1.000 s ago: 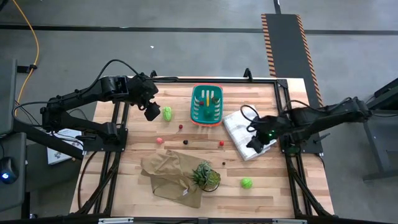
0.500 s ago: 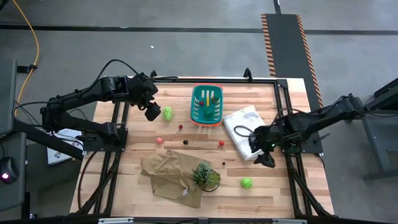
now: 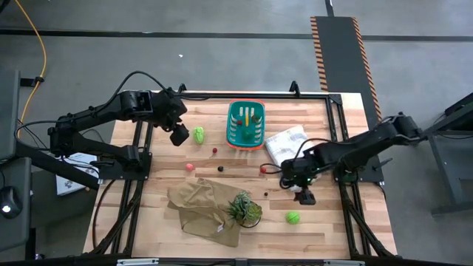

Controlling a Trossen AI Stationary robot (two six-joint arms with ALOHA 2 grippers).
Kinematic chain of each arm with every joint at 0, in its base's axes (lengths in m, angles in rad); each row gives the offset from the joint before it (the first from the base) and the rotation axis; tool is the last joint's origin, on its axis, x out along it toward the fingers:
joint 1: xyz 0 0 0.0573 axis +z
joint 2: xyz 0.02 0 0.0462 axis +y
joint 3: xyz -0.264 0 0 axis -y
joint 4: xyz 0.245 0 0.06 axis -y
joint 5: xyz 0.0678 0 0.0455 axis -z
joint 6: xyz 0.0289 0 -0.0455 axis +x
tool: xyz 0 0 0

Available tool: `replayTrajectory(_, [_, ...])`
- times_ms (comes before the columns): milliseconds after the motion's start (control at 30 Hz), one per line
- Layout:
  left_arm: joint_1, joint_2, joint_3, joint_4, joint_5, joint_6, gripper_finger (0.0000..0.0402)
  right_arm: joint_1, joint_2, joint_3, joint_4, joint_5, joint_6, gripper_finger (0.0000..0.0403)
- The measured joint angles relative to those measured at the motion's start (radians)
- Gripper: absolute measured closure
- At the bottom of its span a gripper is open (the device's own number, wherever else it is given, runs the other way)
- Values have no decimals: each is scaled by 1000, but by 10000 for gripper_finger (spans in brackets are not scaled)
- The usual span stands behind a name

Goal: Pick and placing Produce into tupperware
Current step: Put the green cabbage into the green basket

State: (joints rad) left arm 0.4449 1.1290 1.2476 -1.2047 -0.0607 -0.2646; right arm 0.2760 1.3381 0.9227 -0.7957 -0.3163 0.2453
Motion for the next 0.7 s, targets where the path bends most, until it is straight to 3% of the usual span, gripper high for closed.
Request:
replayTrajectory(133, [0,0,0,-31,-1,6,153,0,82,129,-54,56,-62,114])
replayTrajectory(300, [0,0,0,-69,-3,6,153,16,185,347,-300,156,-12,114])
replayTrajectory(467, [0,0,0,-78,-4,52,153,44,229,503,-481,298,415,114])
replayTrajectory(700, [0,0,0,-78,-3,114,153,133,220,529,-583,466,1169,114])
